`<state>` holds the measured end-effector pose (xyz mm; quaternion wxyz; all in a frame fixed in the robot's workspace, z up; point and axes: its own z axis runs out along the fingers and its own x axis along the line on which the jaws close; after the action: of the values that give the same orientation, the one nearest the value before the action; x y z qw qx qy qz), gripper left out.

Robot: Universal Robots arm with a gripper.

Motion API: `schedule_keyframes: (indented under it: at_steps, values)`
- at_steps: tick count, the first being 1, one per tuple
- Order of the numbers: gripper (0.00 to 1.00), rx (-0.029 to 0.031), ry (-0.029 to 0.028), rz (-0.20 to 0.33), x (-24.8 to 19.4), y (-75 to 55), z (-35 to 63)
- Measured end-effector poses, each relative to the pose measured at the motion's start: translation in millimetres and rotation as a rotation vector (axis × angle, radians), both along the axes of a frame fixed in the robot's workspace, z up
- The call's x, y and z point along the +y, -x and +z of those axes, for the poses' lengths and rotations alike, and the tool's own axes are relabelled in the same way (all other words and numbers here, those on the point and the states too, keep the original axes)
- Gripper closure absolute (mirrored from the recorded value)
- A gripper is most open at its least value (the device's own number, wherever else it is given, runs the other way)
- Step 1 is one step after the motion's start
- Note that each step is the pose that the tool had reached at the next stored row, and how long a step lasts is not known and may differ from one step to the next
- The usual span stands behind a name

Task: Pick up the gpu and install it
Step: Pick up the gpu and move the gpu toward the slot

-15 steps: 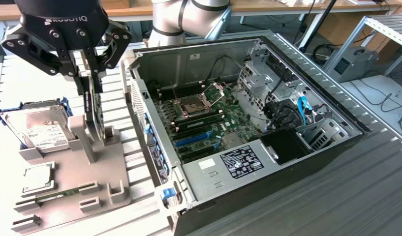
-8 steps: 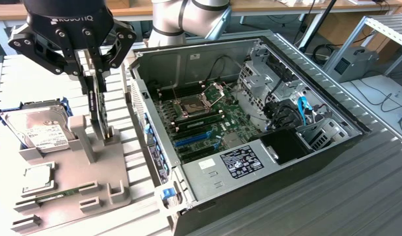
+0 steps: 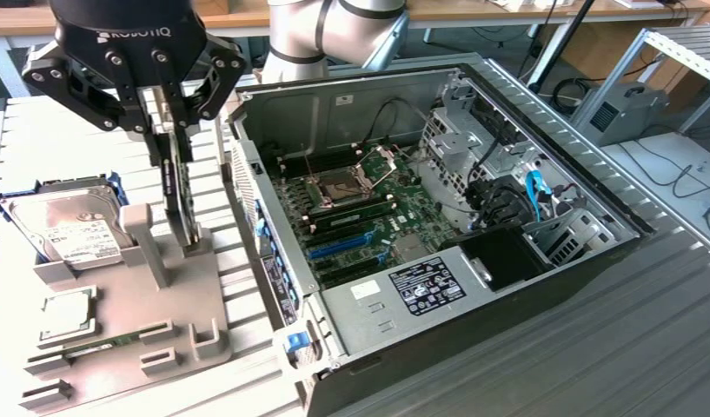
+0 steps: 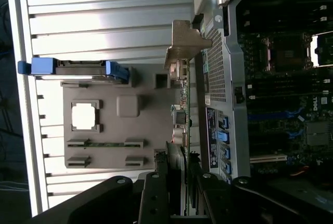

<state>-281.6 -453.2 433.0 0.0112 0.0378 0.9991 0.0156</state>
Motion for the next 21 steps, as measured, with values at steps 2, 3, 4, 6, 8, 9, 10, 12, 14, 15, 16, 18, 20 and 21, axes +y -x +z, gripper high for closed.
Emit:
schedule_keyframes:
  at_steps: [2, 3, 4, 6, 8, 9, 10, 12, 14, 15, 16, 18, 20, 21]
  values:
    - [0.74, 0.0000, 0.0000, 0.000, 0.0, -1.2, 0.0]
    - [0.74, 0.0001, 0.0000, 0.000, 0.0, -1.8, 0.0]
    - [0.74, 0.0001, 0.0001, 0.000, 0.0, -2.5, 0.1]
    - [0.74, 0.0000, 0.0001, 0.000, 0.0, -3.8, 0.0]
    - [0.74, 0.0001, 0.0001, 0.000, 0.0, -5.2, 0.0]
    - [0.74, 0.0000, 0.0001, 0.000, 0.0, -5.8, 0.0]
    - [0.74, 0.0001, 0.0001, 0.000, 0.0, -6.5, 0.0]
    - [0.74, 0.0001, 0.0000, 0.000, 0.0, -8.0, 0.0]
    - [0.74, 0.0000, 0.0000, 0.000, 0.0, -9.3, 0.0]
    - [0.74, 0.0000, 0.0000, 0.000, 0.0, -10.2, 0.0]
    - [0.74, 0.0000, 0.0000, 0.000, 0.0, -10.9, 0.0]
    - [0.74, 0.0001, 0.0001, 0.000, 0.0, -12.6, 0.1]
    - [0.74, 0.0000, 0.0000, 0.000, 0.0, -15.0, 0.0]
    - [0.74, 0.0001, 0.0001, 0.000, 0.0, -15.8, 0.0]
